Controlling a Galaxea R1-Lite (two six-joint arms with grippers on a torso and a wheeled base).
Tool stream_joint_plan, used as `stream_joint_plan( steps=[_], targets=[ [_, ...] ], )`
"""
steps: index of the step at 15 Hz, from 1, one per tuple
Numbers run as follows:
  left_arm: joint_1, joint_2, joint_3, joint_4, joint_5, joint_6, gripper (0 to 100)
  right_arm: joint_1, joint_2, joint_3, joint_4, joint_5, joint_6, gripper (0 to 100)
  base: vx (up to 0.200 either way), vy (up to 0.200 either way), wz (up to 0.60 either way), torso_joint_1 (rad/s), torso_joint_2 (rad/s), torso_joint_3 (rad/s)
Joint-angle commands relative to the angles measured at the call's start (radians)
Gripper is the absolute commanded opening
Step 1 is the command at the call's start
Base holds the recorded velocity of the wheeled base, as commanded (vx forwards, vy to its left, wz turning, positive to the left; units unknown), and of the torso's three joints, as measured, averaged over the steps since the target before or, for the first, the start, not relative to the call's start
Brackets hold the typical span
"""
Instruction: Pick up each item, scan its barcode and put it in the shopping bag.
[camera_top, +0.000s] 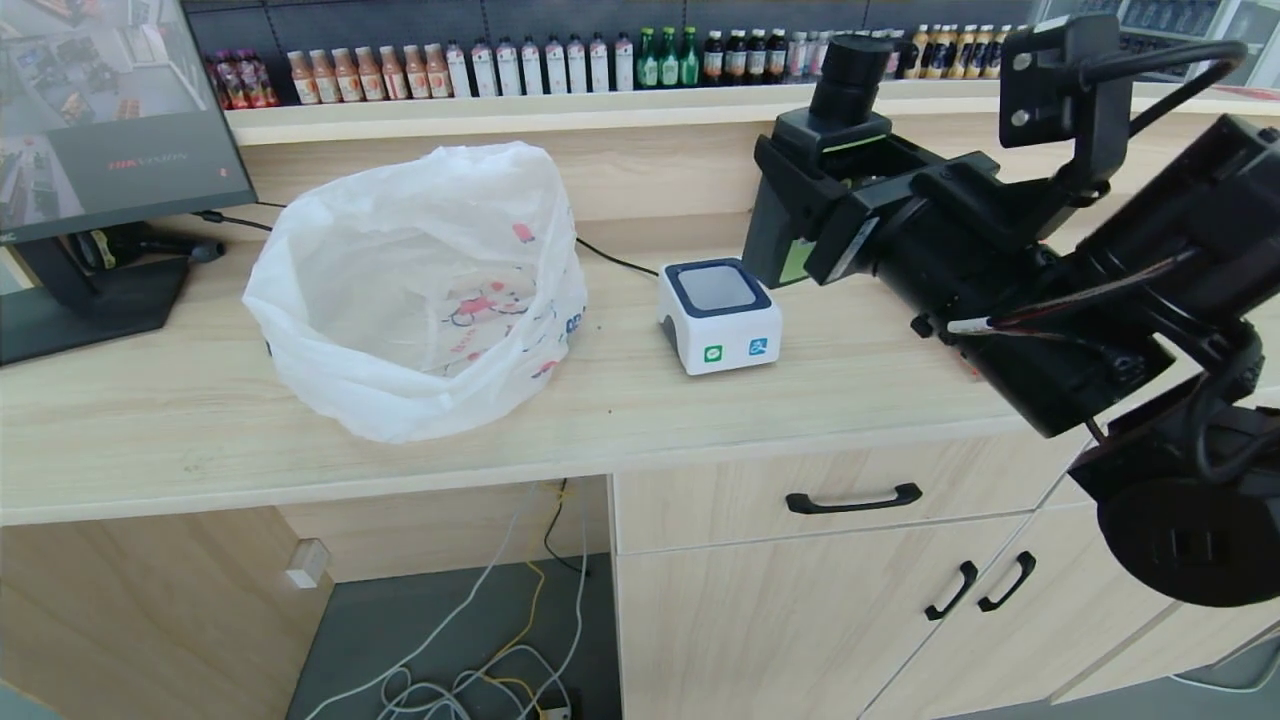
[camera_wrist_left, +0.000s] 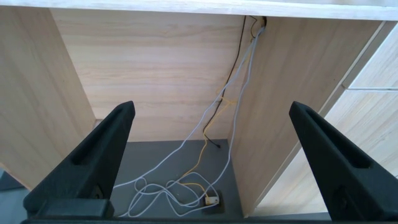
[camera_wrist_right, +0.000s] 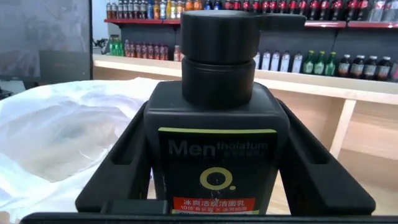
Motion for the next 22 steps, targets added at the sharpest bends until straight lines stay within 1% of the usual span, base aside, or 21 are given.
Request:
stream_joint_plan(
  steps=[1, 3, 6, 8, 9, 10, 11, 22],
  targets=[
    [0.0, 0.0, 0.0, 0.0, 0.001, 0.0, 100, -0.018, 0.033, 0.026, -0.03, 0.027, -0.004, 0, 0.0, 0.0, 0.0, 0.0, 0.0, 0.0],
    [0.0, 0.0, 0.0, 0.0, -0.001, 0.0, 100, -0.053, 0.055, 0.024, -0.046, 0.054, -0.005, 0, 0.0, 0.0, 0.0, 0.0, 0.0, 0.0],
    [0.0, 0.0, 0.0, 0.0, 0.001, 0.0, 100, -0.055, 0.098, 0.014, -0.076, 0.053, -0.028, 0, 0.0, 0.0, 0.0, 0.0, 0.0, 0.0],
    [0.002, 0.0, 0.0, 0.0, 0.001, -0.003, 100, -0.072, 0.18, -0.038, -0.173, 0.048, -0.041, 0, 0.0, 0.0, 0.0, 0.0, 0.0, 0.0],
    [0.002, 0.0, 0.0, 0.0, 0.001, -0.002, 100, -0.072, 0.214, -0.048, -0.246, 0.042, -0.053, 0, 0.0, 0.0, 0.0, 0.0, 0.0, 0.0],
    [0.002, 0.0, 0.0, 0.0, 0.001, -0.002, 100, -0.072, 0.234, -0.043, -0.293, 0.022, -0.057, 0, 0.0, 0.0, 0.0, 0.0, 0.0, 0.0],
    [0.0, 0.0, 0.0, 0.0, 0.001, -0.002, 100, -0.07, 0.239, -0.042, -0.309, 0.002, -0.056, 0, 0.0, 0.0, 0.0, 0.0, 0.0, 0.0],
    [0.002, 0.0, 0.0, 0.0, 0.001, -0.002, 100, -0.073, 0.263, -0.081, -0.314, -0.007, -0.045, 0, 0.0, 0.0, 0.0, 0.0, 0.0, 0.0]
  ],
)
